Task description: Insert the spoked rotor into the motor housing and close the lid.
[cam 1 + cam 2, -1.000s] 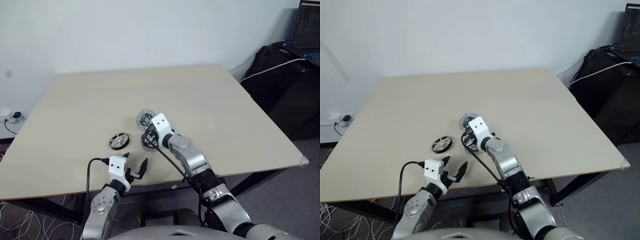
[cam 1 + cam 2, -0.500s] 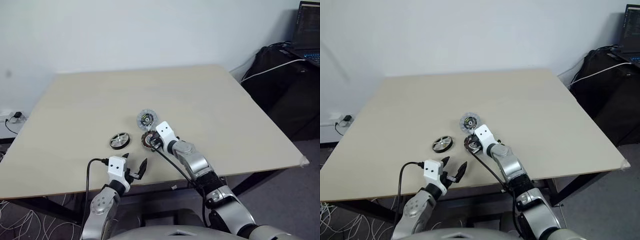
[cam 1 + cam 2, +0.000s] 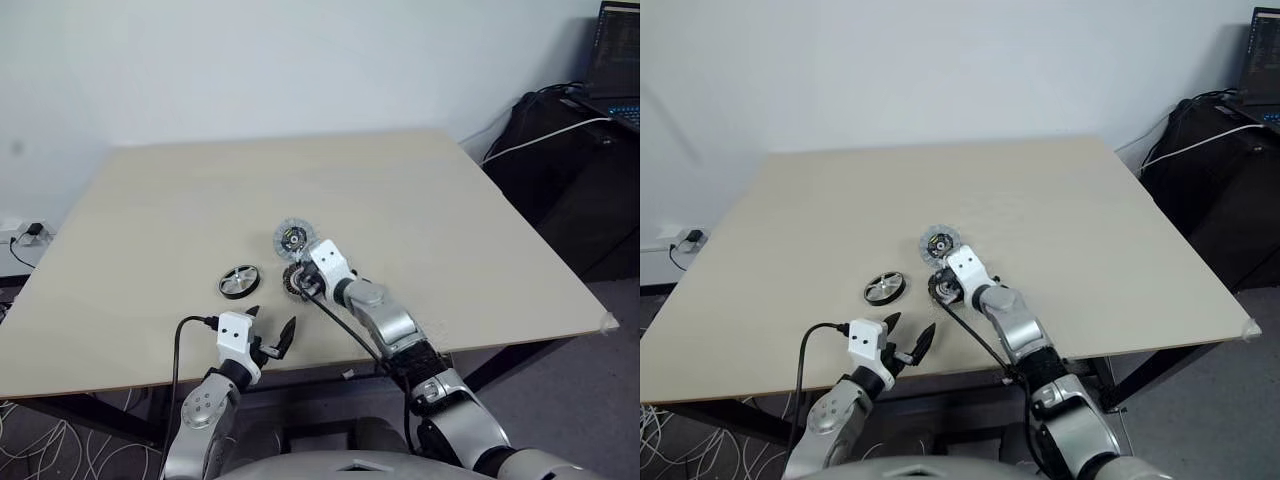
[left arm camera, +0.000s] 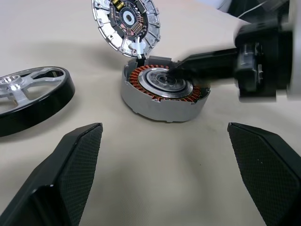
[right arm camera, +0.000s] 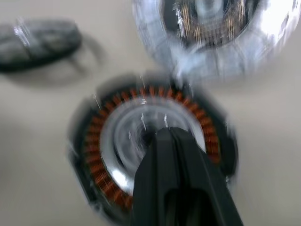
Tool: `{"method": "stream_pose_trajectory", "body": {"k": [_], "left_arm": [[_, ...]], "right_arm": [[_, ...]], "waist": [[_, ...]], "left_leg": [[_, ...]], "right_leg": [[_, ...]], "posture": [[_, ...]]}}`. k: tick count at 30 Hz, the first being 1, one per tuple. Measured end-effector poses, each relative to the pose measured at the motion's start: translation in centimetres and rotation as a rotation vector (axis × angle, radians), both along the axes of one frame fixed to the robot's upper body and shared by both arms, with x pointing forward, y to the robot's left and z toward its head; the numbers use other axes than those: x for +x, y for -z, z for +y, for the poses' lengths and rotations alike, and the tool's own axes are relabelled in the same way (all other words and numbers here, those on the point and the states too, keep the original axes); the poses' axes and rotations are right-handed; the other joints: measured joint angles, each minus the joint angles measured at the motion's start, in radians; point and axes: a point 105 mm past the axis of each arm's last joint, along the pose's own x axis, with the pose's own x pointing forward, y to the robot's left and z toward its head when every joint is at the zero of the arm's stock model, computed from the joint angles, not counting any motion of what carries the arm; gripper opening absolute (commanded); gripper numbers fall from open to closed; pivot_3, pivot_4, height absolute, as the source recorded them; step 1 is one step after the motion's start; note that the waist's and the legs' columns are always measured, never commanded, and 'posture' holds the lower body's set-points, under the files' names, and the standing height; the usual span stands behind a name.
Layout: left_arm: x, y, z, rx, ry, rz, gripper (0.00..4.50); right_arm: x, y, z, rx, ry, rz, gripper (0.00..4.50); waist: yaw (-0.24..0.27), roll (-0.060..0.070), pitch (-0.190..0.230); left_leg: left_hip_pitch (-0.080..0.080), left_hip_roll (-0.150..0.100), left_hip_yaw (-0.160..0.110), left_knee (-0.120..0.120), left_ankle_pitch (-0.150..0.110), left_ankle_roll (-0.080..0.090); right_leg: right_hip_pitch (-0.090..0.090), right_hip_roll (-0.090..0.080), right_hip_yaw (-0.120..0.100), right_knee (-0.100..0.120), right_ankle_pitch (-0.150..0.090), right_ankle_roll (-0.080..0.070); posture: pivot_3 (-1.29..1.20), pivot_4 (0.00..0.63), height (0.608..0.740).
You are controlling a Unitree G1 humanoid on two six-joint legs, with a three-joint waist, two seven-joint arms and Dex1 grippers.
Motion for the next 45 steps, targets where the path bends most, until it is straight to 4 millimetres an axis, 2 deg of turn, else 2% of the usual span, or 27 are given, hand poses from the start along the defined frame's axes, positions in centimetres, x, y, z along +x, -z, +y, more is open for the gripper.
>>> {"method": "stream_pose_trajectory", "body": {"k": [4, 9, 14, 16, 20, 25, 35, 45], "left_arm": [[0.0, 0.0, 0.0, -0.002, 0.001, -0.002, 4.50], [0.1, -0.1, -0.1, -0.015, 0.002, -0.003, 4.50], [0.2, -0.3, -0.1, -0.019, 0.000, -0.008, 4.50], [0.2, -0.3, -0.1, -0.019, -0.002, -0.008, 4.50], [0.2, -0.2, 0.0, -0.018, -0.004, -0.007, 4.50], [0.2, -0.3, 0.0, -0.019, -0.003, -0.008, 4.50], [0.2, -0.2, 0.1, -0.017, -0.010, -0.005, 4.50], [0.1, -0.1, 0.1, -0.016, -0.016, 0.001, 4.50]], "right_arm": [[-0.1, 0.0, -0.4, -0.011, 0.007, 0.003, 0.02], [-0.3, -0.7, 0.3, 0.042, -0.003, 0.005, 0.02], [0.2, -5.1, 1.9, 0.211, -0.002, -0.099, 0.02], [0.1, -5.9, 2.1, 0.234, -0.010, -0.130, 0.02], [0.0, -5.3, 1.8, 0.215, 0.007, -0.116, 0.02], [0.3, -3.2, 1.4, 0.165, 0.034, -0.056, 0.02], [0.8, -0.8, 1.8, 0.098, 0.034, 0.002, 0.02], [0.7, -0.4, 2.2, 0.072, 0.007, 0.005, 0.02]], "waist": [[0.005, -0.001, -0.001], [0.003, -0.002, 0.001], [0.003, -0.002, 0.002], [0.004, -0.002, 0.002], [0.006, -0.003, 0.003], [0.003, -0.003, 0.004], [0.001, -0.003, 0.004], [-0.004, -0.003, 0.004]], "left_leg": [[0.002, 0.000, 0.000, 0.001, -0.002, -0.003], [0.000, 0.000, 0.000, 0.001, -0.002, -0.003], [-0.002, 0.000, -0.001, -0.001, 0.000, 0.000], [-0.002, 0.000, -0.001, -0.001, -0.001, 0.000], [-0.002, 0.000, -0.001, 0.000, -0.002, -0.002], [-0.002, 0.000, -0.001, 0.000, -0.002, -0.002], [-0.001, 0.000, -0.001, 0.000, 0.000, 0.000], [-0.001, 0.000, -0.001, 0.000, 0.000, 0.000]], "right_leg": [[0.003, -0.001, -0.001, 0.000, 0.000, 0.001], [0.001, 0.000, 0.000, 0.000, 0.000, 0.001], [-0.002, 0.000, -0.001, 0.000, 0.000, 0.002], [-0.001, 0.000, -0.001, 0.000, 0.000, 0.002], [-0.001, 0.000, -0.001, 0.000, -0.001, 0.001], [-0.001, 0.000, -0.001, 0.000, -0.001, 0.001], [-0.001, 0.000, 0.000, 0.000, -0.001, 0.000], [-0.001, 0.000, 0.000, 0.001, -0.001, 0.000]], "posture": [[0.00, 0.000, 0.740], [0.00, 0.000, 0.740], [0.00, 0.000, 0.740], [0.00, 0.000, 0.740], [0.00, 0.000, 0.740], [0.00, 0.000, 0.740], [0.00, 0.000, 0.740], [0.00, 0.000, 0.740]]}}
